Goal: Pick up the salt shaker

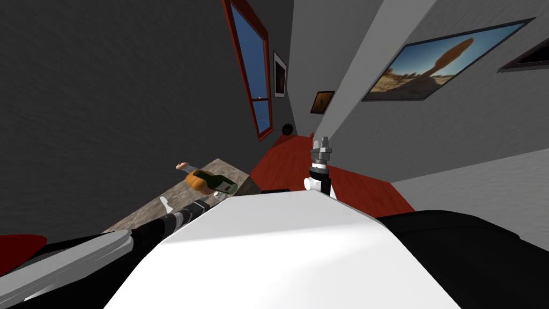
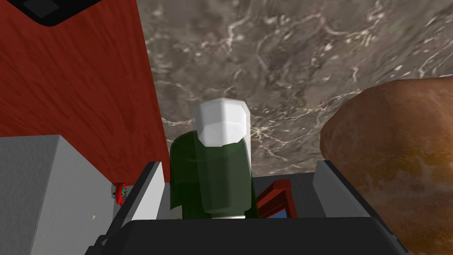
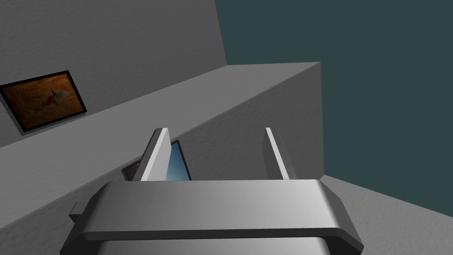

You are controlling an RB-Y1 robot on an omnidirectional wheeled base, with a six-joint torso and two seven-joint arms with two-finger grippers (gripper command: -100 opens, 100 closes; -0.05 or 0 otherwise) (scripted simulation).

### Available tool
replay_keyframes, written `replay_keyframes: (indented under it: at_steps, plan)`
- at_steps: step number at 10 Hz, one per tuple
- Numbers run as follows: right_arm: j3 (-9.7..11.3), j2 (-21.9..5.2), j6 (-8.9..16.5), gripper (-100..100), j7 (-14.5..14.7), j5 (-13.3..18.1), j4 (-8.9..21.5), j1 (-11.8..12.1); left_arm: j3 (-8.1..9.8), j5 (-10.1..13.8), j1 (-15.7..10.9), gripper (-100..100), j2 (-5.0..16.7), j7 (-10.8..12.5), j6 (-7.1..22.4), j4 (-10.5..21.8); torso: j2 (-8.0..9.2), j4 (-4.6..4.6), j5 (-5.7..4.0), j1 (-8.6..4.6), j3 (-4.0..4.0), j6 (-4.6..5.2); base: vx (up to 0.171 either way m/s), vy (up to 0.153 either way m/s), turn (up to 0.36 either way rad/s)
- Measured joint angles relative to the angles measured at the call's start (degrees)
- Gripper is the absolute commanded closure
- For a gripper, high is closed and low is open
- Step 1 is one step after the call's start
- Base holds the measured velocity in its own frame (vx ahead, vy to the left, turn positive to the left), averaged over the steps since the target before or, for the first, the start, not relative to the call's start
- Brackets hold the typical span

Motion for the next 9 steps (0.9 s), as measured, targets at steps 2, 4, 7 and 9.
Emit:
replay_keyframes:
  at_steps: [2, 4, 7, 9]
  plan:
    - [0.0, 0.0, 0.0, 0, 0.0, 0.0, 0.01, -0.01, -0.76, 0.04, -0.9, -100, -0.22, -0.11, -0.11, 0.57, 0.36, 0.1, 0.03, 0.07, 0.22, 0.01, 0.0, -0.008, -0.066]
    - [0.0, 0.0, 0.0, 0, 0.0, 0.0, 0.01, -0.02, -3.04, 0.03, -3.31, -100, -1.03, -0.6, -0.48, 2.07, 0.47, 0.13, 0.03, 0.06, 0.29, 0.0, -0.012, -0.012, -0.066]
    - [0.0, 0.0, 0.01, 0, 0.0, 0.0, 0.01, -0.02, -6.83, 0.0, -7.17, -100, -2.02, -1.32, -0.74, 4.16, 0.48, 0.13, 0.03, 0.07, 0.3, 0.0, -0.008, -0.011, -0.06]
    - [0.0, 0.0, 0.0, 0, 0.0, 0.0, 0.01, -0.01, -8.18, -0.02, -8.49, 100, -2.41, -1.62, -0.77, 4.88, 0.47, 0.13, 0.02, 0.08, 0.29, -0.02, 0.0, 0.0, 0.0]
